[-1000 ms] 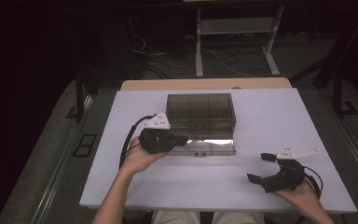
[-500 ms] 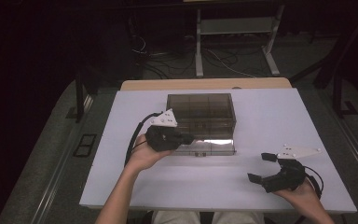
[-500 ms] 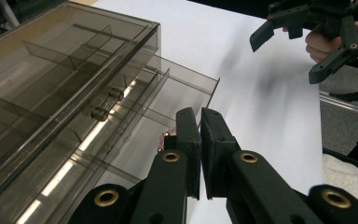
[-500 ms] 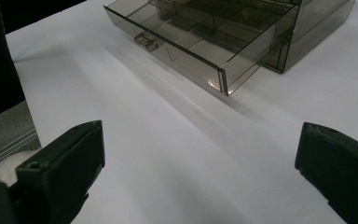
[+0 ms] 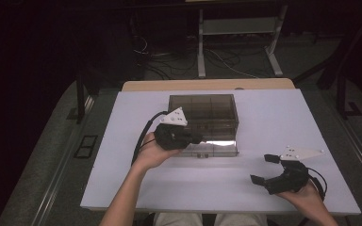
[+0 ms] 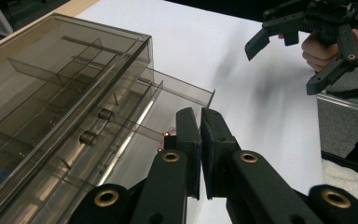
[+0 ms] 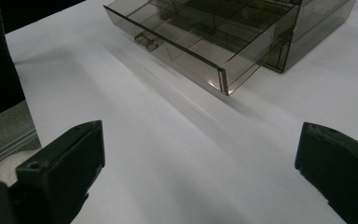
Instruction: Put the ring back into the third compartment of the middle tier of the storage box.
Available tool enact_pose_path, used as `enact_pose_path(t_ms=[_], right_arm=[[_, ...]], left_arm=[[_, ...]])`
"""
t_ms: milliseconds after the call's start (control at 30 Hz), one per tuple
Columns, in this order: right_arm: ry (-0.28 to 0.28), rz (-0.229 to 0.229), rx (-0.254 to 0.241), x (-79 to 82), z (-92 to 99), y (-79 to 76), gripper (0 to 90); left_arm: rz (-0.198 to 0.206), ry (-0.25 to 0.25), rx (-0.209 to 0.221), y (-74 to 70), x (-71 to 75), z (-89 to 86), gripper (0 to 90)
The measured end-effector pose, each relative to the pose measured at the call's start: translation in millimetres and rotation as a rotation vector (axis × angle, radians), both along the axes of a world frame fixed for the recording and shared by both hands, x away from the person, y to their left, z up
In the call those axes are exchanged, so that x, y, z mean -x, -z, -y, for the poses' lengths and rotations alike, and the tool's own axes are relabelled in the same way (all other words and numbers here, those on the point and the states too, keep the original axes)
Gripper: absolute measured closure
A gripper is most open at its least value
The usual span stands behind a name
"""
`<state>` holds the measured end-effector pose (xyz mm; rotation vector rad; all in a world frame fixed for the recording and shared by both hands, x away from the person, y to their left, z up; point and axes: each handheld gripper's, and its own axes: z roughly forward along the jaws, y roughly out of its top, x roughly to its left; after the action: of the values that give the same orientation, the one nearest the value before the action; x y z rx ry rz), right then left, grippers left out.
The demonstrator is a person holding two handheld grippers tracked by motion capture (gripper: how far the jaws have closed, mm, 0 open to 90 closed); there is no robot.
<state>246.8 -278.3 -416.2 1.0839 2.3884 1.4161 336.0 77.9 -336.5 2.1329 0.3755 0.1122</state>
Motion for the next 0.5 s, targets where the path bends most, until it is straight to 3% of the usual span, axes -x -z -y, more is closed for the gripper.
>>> enact_pose_path(t_ms=[500], right_arm=[[0.001,-0.001,0.0,0.1,-0.4,0.4,0.9]], left_arm=[[0.007,0.035,-0.019,-0.9,-4.9,18.6,86.2]])
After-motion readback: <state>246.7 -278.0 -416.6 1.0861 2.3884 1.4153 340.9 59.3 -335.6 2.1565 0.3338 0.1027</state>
